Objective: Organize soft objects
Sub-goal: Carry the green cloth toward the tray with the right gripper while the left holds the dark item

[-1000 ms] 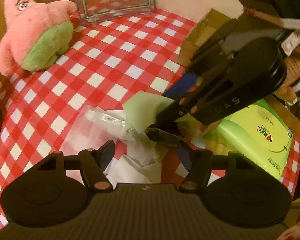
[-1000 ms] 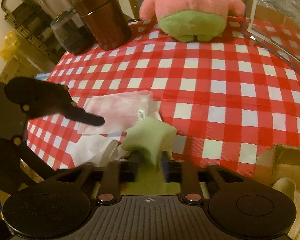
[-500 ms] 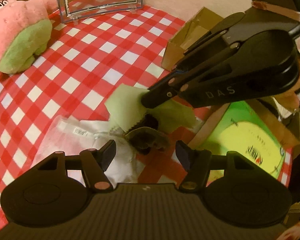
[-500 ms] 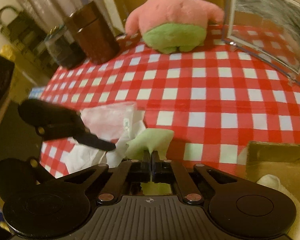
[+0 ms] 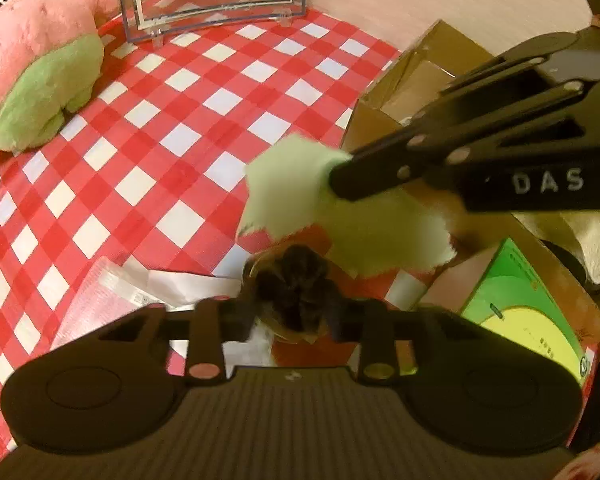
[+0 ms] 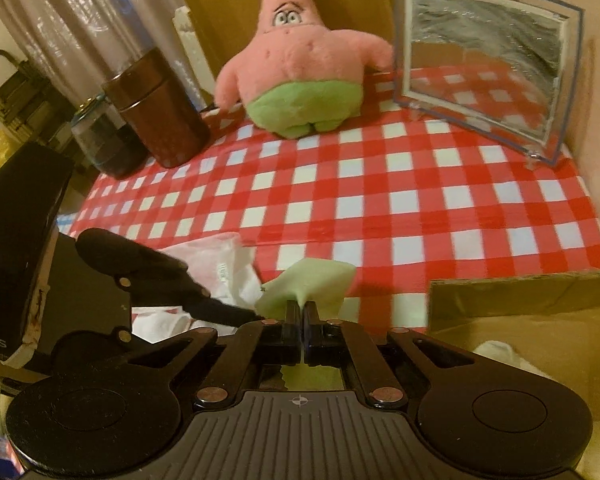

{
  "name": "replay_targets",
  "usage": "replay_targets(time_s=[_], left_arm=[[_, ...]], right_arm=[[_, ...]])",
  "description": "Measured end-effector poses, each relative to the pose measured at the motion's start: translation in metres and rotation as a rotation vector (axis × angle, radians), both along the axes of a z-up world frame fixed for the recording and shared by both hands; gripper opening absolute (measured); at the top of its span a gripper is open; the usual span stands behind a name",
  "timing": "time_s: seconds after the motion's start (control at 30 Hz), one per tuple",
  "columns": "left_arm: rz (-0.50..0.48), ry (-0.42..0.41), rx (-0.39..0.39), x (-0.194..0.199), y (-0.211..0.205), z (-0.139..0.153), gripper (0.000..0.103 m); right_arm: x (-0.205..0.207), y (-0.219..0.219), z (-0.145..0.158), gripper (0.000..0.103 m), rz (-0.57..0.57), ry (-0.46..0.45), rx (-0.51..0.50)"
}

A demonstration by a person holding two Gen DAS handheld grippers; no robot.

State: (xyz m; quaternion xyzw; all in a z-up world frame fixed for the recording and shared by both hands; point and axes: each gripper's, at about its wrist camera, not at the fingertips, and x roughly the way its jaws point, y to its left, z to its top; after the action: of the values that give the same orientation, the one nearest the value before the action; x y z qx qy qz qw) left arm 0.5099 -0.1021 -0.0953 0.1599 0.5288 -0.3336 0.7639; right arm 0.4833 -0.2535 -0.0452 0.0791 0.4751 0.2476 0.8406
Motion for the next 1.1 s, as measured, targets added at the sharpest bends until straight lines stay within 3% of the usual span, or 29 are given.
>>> replay_targets(time_s=[0.1,0.27,0.67,1.1], left_arm=[[0.009,-0.005,0.006,-0.001,-0.001,-0.001,0.016],[0.041,-0.015,-0.008,-0.004,0.004,0.010,0.012],[0.124,-0.100,-0.069,-0.030,0.027,0.085,0.012],[0.243,-0.184,-0.159,-0.112,0.026,0.160,0.012]], right_arm=[[0.000,-0.006,0.001,0.001,-0.022,-0.008,-0.006],[-0.003,-0.011,0.006,0.001,-0.037,-0.030,-0.008],[-0.027,-0.020,0.051,0.001,-0.052,-0.086,0.019],[-0.116,-0.052,0.125,0.001,-0.114,-0.171,0.029]])
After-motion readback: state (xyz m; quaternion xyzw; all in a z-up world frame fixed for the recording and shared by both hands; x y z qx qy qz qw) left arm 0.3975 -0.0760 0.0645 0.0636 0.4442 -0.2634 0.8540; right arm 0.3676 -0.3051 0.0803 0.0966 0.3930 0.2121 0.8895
